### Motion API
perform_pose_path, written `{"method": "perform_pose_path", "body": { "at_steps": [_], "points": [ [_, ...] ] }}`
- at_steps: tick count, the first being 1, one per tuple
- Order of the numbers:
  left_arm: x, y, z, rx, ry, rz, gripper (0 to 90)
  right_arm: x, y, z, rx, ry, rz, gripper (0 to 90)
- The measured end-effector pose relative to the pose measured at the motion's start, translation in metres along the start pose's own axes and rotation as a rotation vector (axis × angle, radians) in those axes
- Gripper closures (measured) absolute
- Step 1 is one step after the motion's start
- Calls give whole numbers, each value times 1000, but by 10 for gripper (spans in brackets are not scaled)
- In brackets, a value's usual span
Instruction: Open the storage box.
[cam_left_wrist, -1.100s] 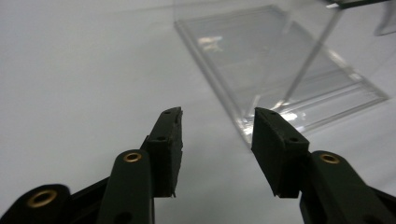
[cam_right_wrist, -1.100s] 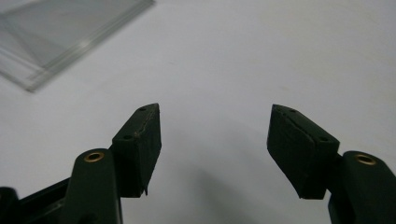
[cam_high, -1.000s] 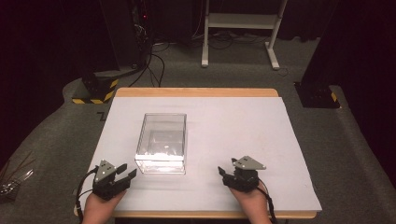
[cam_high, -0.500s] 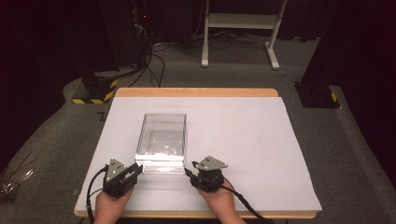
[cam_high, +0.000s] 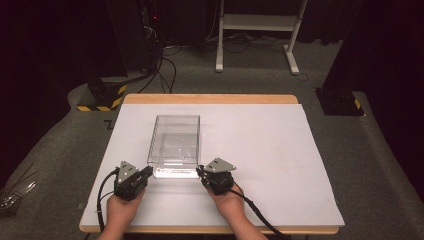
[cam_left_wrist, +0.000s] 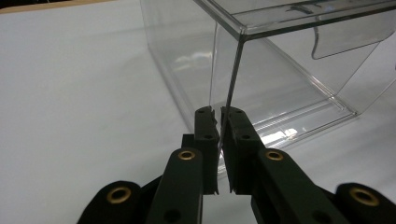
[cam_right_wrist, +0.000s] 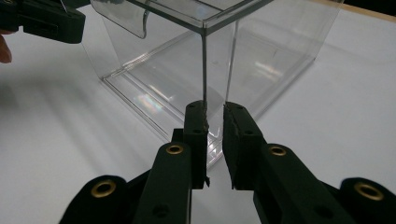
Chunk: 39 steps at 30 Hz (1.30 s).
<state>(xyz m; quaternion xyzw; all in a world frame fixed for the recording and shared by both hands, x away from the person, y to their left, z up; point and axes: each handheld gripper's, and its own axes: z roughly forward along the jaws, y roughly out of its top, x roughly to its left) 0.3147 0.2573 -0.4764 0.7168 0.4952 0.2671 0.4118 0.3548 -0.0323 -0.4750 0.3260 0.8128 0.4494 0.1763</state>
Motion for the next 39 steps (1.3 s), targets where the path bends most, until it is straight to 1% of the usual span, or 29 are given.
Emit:
{"method": "perform_pose_path", "body": {
  "at_steps": [1, 5, 8, 9, 10, 11, 12, 13, 15, 17, 18, 19, 20, 21, 22, 23, 24, 25, 27, 28, 29, 30, 32, 35, 36, 37, 38, 39],
  "points": [
    [2, 2, 3, -1, 1, -2, 845, 0, 0, 0, 0, 0, 0, 798],
    [9, 8, 14, -5, 6, -13, 847, -6, 6, 10, -4, -12, 3, 797],
    [13, 10, 18, -6, 0, -18, 846, -9, 9, 15, -4, -15, 7, 792],
    [14, 10, 17, -3, -10, -28, 841, -10, 9, 15, -1, -15, 9, 786],
    [14, 9, 15, -5, -16, -35, 820, -9, 9, 13, 5, -26, 9, 739],
    [14, 8, 13, -10, -24, -38, 820, -9, 9, 13, 5, -26, 9, 739],
    [14, 6, 6, -23, -37, -42, 761, -9, 7, 8, 8, -17, 13, 710],
    [14, 6, 6, -23, -37, -42, 758, -9, 7, 8, 8, -17, 13, 710],
    [9, 5, -2, -37, -51, -18, 755, -9, 5, 1, 3, -14, 4, 687],
    [5, 7, -6, -54, -82, -11, 763, -8, 1, -6, 6, -14, -9, 661],
    [-1, 11, -7, -78, -121, -1, 762, -9, -4, -15, 7, -14, -18, 648],
    [-1, 11, -7, -78, -121, -1, 760, -9, -4, -15, 7, -14, -18, 648],
    [-4, 14, -6, -90, -142, 9, 760, -10, -7, -20, 10, -14, -18, 641],
    [-7, 17, -5, -95, -151, 20, 755, -12, -10, -25, 14, -18, -20, 634],
    [-8, 20, -1, -97, -174, 26, 747, -15, -14, -30, 21, -24, -26, 630],
    [-8, 21, 0, -98, -182, 26, 735, -19, -19, -38, 29, -38, -30, 627],
    [-7, 22, 3, -104, -202, 23, 729, -25, -24, -47, 31, -49, -30, 624],
    [-5, 23, 6, -101, -207, 21, 729, -25, -24, -47, 31, -49, -30, 624],
    [0, 23, 12, -97, -232, 4, 726, -33, -32, -59, 36, -67, -24, 622],
    [4, 22, 15, -101, -252, -1, 725, -37, -36, -65, 38, -76, -24, 623],
    [6, 21, 17, -105, -262, -3, 721, -41, -40, -72, 39, -87, -20, 622],
    [8, 21, 19, -115, -286, -10, 718, -43, -43, -75, 39, -93, -22, 622],
    [12, 21, 22, -129, -325, -5, 713, -49, -49, -82, 37, -107, -14, 622],
    [16, 22, 28, -141, -362, -5, 712, -55, -57, -87, 29, -118, 6, 621],
    [16, 23, 30, -149, -381, -7, 709, -56, -59, -88, 29, -120, 12, 622],
    [17, 23, 31, -150, -389, -4, 694, -58, -62, -88, 33, -121, 15, 621],
    [17, 25, 33, -157, -408, -1, 685, -59, -63, -88, 36, -123, 14, 621],
    [17, 25, 33, -157, -408, -1, 685, -59, -63, -88, 36, -123, 14, 621]
  ]
}}
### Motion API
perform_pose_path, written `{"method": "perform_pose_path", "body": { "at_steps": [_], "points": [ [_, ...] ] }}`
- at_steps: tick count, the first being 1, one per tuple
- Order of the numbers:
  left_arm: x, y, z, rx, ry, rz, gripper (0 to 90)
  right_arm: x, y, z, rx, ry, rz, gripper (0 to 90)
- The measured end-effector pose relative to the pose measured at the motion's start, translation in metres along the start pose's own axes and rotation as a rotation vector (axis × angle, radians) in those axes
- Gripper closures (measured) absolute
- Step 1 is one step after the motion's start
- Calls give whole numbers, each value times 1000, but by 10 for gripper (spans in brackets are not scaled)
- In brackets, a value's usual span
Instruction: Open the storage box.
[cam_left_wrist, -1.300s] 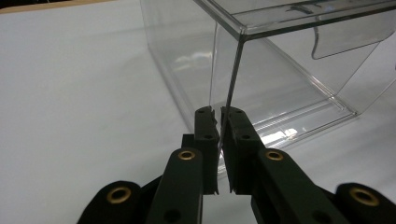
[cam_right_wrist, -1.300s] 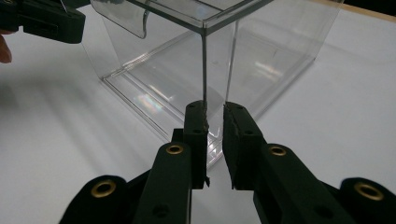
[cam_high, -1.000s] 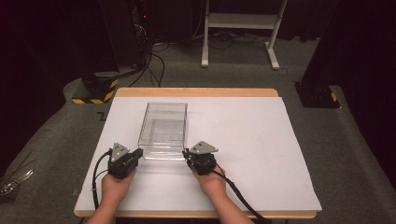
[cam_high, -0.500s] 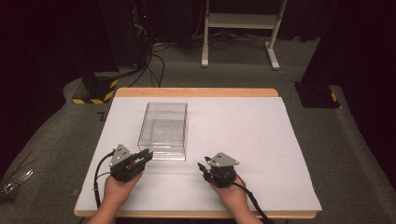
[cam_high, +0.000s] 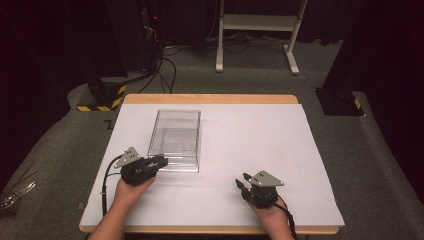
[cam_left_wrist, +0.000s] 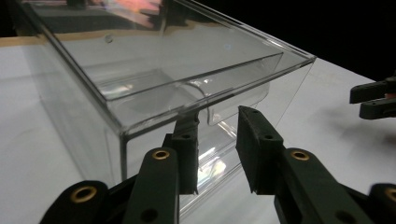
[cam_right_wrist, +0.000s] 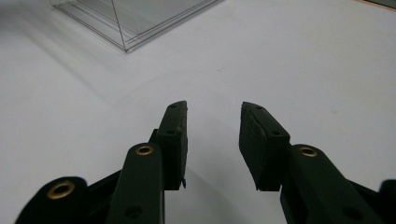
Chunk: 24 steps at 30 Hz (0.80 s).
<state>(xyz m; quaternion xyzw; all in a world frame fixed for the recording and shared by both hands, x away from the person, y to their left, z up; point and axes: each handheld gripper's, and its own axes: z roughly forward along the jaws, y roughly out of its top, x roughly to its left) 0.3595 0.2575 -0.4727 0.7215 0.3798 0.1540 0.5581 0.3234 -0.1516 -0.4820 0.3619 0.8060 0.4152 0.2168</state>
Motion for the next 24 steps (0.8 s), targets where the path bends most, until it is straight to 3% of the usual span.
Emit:
{"method": "perform_pose_path", "body": {
  "at_steps": [4, 11, 24],
  "points": [
    [2, 0, 3, -15, -13, -18, 703, -3, -4, 2, 22, -4, -1, 622],
    [2, -1, 4, -14, -22, -13, 779, -8, -8, 1, 25, -4, 20, 621],
    [4, -3, 1, -16, -55, 0, 805, -11, -10, 0, 26, -10, 32, 618]
  ]
}}
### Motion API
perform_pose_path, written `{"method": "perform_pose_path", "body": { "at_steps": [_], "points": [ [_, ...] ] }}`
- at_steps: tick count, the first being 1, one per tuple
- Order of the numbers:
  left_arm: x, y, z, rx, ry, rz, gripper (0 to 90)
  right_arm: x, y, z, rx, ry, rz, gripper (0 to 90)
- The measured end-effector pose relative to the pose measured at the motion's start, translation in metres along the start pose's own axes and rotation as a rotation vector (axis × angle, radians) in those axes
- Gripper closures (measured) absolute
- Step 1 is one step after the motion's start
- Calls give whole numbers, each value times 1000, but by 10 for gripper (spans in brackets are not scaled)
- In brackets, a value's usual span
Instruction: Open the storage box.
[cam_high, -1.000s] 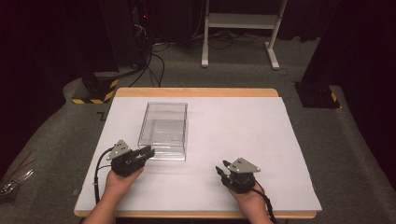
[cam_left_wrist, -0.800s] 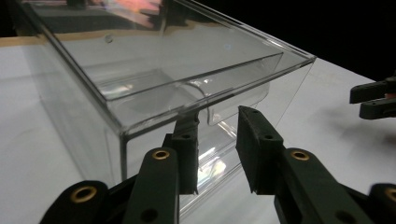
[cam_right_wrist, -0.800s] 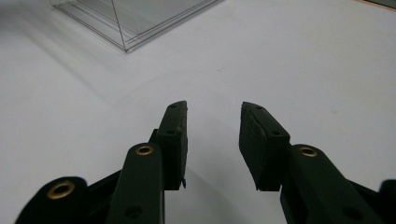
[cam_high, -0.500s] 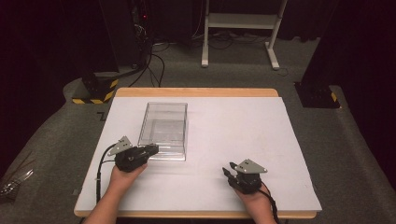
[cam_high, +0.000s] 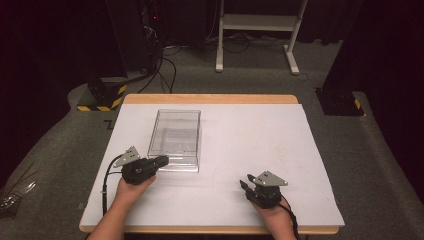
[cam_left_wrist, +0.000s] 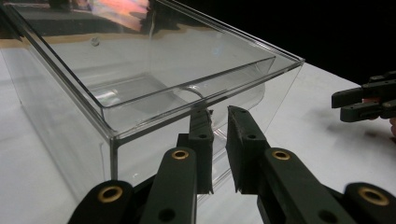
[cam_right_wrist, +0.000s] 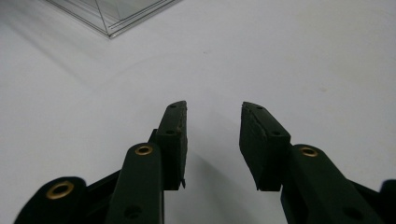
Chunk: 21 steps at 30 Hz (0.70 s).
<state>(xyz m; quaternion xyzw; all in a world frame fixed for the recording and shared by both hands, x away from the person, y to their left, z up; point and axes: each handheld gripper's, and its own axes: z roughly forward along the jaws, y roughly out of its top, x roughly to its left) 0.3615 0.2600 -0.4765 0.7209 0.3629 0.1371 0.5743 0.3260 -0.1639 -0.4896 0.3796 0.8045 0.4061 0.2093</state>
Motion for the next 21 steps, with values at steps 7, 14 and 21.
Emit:
{"method": "perform_pose_path", "body": {
  "at_steps": [7, 14, 21],
  "points": [
    [-2, -1, -3, 4, -5, 0, 809, -3, -1, 0, 1, -4, 15, 618],
    [-4, -5, -7, 0, -20, 7, 812, -3, -2, 0, 2, -3, 16, 619],
    [-8, -8, -12, 1, -30, 11, 816, -2, -2, 1, 4, -3, 18, 620]
  ]
}}
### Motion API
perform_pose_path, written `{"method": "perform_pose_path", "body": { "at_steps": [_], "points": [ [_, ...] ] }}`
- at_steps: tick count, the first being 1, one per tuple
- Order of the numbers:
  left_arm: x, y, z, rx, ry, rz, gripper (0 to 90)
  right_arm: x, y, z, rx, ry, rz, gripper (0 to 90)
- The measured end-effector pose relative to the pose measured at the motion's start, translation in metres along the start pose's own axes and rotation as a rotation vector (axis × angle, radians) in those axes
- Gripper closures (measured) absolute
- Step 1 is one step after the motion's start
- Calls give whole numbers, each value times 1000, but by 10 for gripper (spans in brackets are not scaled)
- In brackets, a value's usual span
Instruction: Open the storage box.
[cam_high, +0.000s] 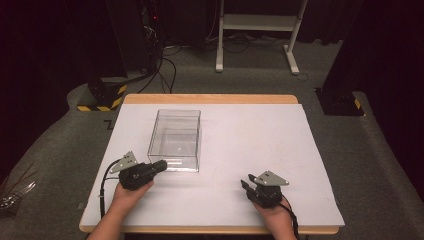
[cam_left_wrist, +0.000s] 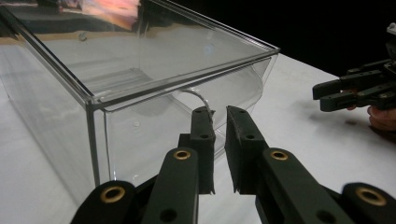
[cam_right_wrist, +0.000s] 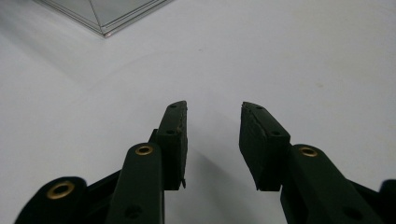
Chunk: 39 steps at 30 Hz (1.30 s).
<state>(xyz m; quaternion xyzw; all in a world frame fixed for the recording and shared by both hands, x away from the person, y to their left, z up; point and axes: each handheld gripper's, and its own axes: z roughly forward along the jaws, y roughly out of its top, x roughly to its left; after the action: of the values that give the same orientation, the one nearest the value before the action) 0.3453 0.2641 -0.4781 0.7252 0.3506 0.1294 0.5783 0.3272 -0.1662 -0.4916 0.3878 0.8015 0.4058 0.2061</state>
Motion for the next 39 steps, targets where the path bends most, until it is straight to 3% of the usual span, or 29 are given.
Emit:
{"method": "perform_pose_path", "body": {
  "at_steps": [18, 39],
  "points": [
    [-19, -10, -19, 6, -37, 14, 831, 1, 0, 1, 2, 3, 2, 621],
    [-38, -18, -34, 17, -48, 24, 837, 3, 0, 2, 4, 6, -7, 622]
  ]
}}
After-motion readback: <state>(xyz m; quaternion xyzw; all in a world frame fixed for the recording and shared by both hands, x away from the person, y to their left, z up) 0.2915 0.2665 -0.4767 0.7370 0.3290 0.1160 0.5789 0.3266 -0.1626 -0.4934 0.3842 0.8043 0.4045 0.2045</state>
